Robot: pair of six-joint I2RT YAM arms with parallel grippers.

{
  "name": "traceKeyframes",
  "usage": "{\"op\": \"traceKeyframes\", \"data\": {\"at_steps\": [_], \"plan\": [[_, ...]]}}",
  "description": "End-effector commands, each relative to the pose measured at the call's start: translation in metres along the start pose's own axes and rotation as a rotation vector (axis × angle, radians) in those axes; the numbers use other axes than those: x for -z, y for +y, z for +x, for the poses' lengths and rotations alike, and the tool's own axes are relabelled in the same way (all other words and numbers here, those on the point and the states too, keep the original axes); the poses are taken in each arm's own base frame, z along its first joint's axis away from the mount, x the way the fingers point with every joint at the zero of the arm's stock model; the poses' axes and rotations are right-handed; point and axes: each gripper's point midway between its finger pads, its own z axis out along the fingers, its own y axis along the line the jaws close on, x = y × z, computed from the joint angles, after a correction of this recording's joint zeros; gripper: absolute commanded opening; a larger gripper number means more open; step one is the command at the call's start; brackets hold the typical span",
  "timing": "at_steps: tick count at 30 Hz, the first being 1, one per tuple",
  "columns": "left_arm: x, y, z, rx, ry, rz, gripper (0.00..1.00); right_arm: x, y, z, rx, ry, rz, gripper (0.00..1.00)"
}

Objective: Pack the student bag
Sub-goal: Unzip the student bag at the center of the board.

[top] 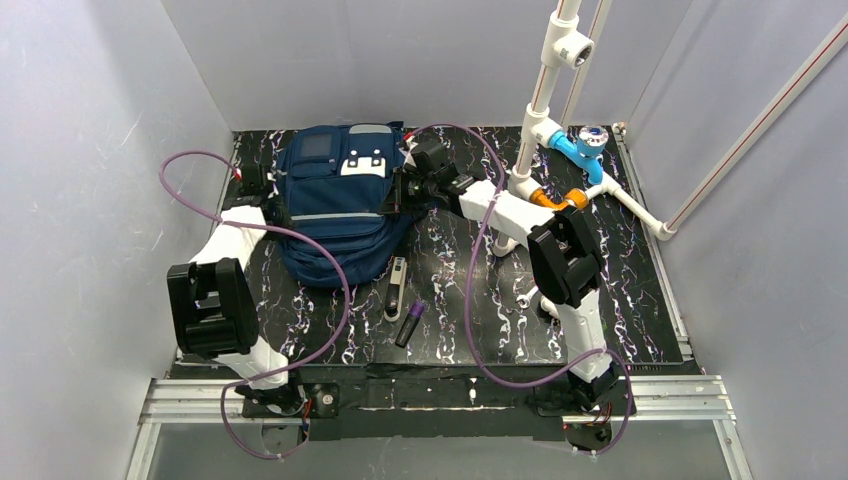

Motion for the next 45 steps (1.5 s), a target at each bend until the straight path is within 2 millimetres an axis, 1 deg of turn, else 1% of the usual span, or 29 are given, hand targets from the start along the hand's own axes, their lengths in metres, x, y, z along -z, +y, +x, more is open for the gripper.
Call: {"op": "traceKeyframes", "data": {"at_steps": [1,4,5,6,8,10,15,17,19,21,23,24,25,26,27,28,29,30,31,32,35,36,37,39,40,41,43,44,45], "plan": [[0.023,0.053,-0.06,0.024,-0.195,-0.21,0.0,0.019,-0.025,-0.044,0.065,-0.08,0.052,0.01],[0.051,0.069,-0.063,0.115,-0.294,-0.28,0.0,0.021,-0.026,-0.048,0.044,-0.085,0.049,0.01],[0.059,0.075,-0.066,0.15,-0.345,-0.302,0.0,0.022,-0.024,-0.049,0.042,-0.084,0.048,0.01],[0.064,0.076,-0.069,0.174,-0.382,-0.298,0.0,0.022,-0.023,-0.05,0.042,-0.08,0.046,0.01],[0.062,0.072,-0.073,0.182,-0.401,-0.261,0.0,0.022,-0.021,-0.053,0.044,-0.078,0.042,0.01],[0.059,0.068,-0.075,0.191,-0.384,-0.249,0.0,0.022,-0.022,-0.055,0.053,-0.078,0.054,0.01],[0.038,0.054,-0.075,0.168,-0.281,-0.184,0.0,0.02,-0.023,-0.057,0.081,-0.065,0.066,0.01],[0.034,0.053,-0.073,0.156,-0.259,-0.181,0.0,0.019,-0.027,-0.057,0.105,-0.058,0.083,0.01],[0.031,0.056,-0.071,0.168,-0.242,-0.177,0.0,0.017,-0.032,-0.057,0.13,-0.052,0.094,0.01],[0.032,0.06,-0.068,0.207,-0.203,-0.177,0.0,0.015,-0.036,-0.058,0.156,-0.043,0.107,0.01],[0.036,0.052,-0.065,0.228,-0.171,-0.125,0.0,0.015,-0.034,-0.058,0.175,-0.027,0.103,0.01],[0.041,0.045,-0.061,0.237,-0.153,-0.082,0.07,0.016,-0.031,-0.058,0.178,-0.021,0.09,0.01],[0.046,0.035,-0.057,0.241,-0.143,-0.026,0.2,0.019,-0.026,-0.058,0.178,-0.018,0.074,0.01],[0.052,0.027,-0.052,0.25,-0.137,0.026,0.31,0.022,-0.022,-0.057,0.173,-0.019,0.064,0.01],[0.058,0.019,-0.047,0.264,-0.135,0.074,0.41,0.027,-0.019,-0.058,0.167,-0.024,0.066,0.11],[0.064,0.012,-0.041,0.27,-0.132,0.116,0.49,0.032,-0.018,-0.055,0.164,-0.015,0.077,0.26],[0.071,0.009,-0.036,0.268,-0.137,0.136,0.56,0.037,-0.017,-0.054,0.173,-0.016,0.094,0.38],[0.08,0.005,-0.03,0.249,-0.152,0.155,0.61,0.044,-0.016,-0.05,0.184,-0.002,0.123,0.46],[0.087,0.001,-0.026,0.225,-0.165,0.167,0.64,0.049,-0.018,-0.045,0.204,0.016,0.154,0.51],[0.094,-0.002,-0.023,0.196,-0.181,0.177,0.66,0.056,-0.017,-0.041,0.233,0.029,0.191,0.55],[0.112,-0.02,-0.013,0.081,-0.208,0.218,0.67,0.079,-0.023,-0.032,0.369,0.042,0.379,0.68],[0.117,-0.029,-0.009,0.025,-0.216,0.237,0.67,0.087,-0.022,-0.028,0.405,0.052,0.425,0.71],[0.121,-0.037,-0.006,-0.048,-0.227,0.246,0.67,0.094,-0.016,-0.022,0.442,0.06,0.455,0.73],[0.125,-0.054,0.002,-0.188,-0.244,0.251,0.68,0.104,-0.004,0.004,0.512,0.099,0.483,0.8],[0.125,-0.06,0.004,-0.233,-0.243,0.26,0.68,0.108,0.0,0.02,0.536,0.117,0.484,0.83],[0.124,-0.067,0.005,-0.262,-0.233,0.284,0.68,0.11,0.0,0.042,0.55,0.14,0.49,0.84],[0.126,-0.088,0.008,-0.294,-0.203,0.393,0.69,0.115,-0.003,0.082,0.563,0.14,0.483,0.89],[0.13,-0.101,0.007,-0.304,-0.199,0.46,0.7,0.118,-0.002,0.098,0.542,0.117,0.458,0.89],[0.133,-0.112,0.008,-0.321,-0.192,0.521,0.71,0.117,0.003,0.109,0.509,0.08,0.399,0.89]]}}
